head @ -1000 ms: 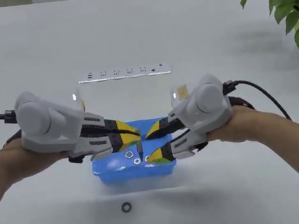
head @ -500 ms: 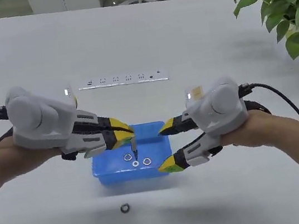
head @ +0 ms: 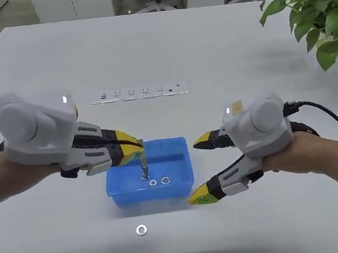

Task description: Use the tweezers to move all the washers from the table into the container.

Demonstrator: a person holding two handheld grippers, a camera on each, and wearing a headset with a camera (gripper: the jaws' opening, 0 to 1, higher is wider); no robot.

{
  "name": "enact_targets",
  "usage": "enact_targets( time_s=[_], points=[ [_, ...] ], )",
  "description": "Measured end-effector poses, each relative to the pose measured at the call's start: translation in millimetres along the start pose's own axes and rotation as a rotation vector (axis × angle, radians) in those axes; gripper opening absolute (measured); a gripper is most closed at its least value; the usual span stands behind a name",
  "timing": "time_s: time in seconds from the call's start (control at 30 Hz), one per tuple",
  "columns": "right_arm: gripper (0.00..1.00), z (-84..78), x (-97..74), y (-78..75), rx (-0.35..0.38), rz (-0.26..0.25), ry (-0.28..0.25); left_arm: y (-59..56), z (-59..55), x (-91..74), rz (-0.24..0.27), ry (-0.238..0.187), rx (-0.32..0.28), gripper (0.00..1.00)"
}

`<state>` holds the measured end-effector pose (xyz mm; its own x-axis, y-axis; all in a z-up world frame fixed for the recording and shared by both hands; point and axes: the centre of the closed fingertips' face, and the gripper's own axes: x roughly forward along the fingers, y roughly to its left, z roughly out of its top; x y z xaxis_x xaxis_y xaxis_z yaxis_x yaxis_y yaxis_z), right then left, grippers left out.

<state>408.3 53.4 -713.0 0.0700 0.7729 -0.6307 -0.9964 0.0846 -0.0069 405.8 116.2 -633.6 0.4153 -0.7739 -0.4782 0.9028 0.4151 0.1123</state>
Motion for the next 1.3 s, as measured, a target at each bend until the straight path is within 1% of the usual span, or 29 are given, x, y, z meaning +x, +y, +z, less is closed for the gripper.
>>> enact_targets(
  time_s=[0.17,0.3,0.43,0.67,0.8,0.9,1.07,1.3],
  points=[
    [0.82,-1.5,-1.7,5.2,0.017,-0.010,-0.010,-3.5,0.2,-8.7,0.010,0.000,-0.004,0.06],
    [0.92,-1.3,-2.0,7.9,0.033,-0.019,-0.026,-6.5,0.5,-15.2,0.019,0.001,-0.007,0.06],
    [1.00,-3.2,-0.9,11.1,0.041,-0.030,-0.036,-10.8,-2.1,-20.0,0.020,0.005,-0.015,0.06],
    [1.00,-4.6,-1.4,13.8,0.047,-0.042,-0.051,-20.1,-10.0,-23.3,0.015,0.016,-0.022,0.06],
    [1.00,-7.5,0.2,18.2,0.045,-0.037,-0.041,-25.4,-14.1,-23.2,0.011,0.021,-0.025,0.06],
    [1.00,-8.0,0.5,18.7,0.041,-0.038,-0.040,-28.3,-16.1,-22.9,0.007,0.022,-0.026,0.06],
    [1.00,-8.8,0.6,21.3,0.040,-0.034,-0.035,-34.8,-23.7,-20.0,-0.002,0.031,-0.023,0.06],
    [1.00,-13.2,1.9,25.4,0.051,-0.031,-0.024,-44.0,-37.7,-14.7,-0.022,0.047,-0.028,0.06]
  ],
)
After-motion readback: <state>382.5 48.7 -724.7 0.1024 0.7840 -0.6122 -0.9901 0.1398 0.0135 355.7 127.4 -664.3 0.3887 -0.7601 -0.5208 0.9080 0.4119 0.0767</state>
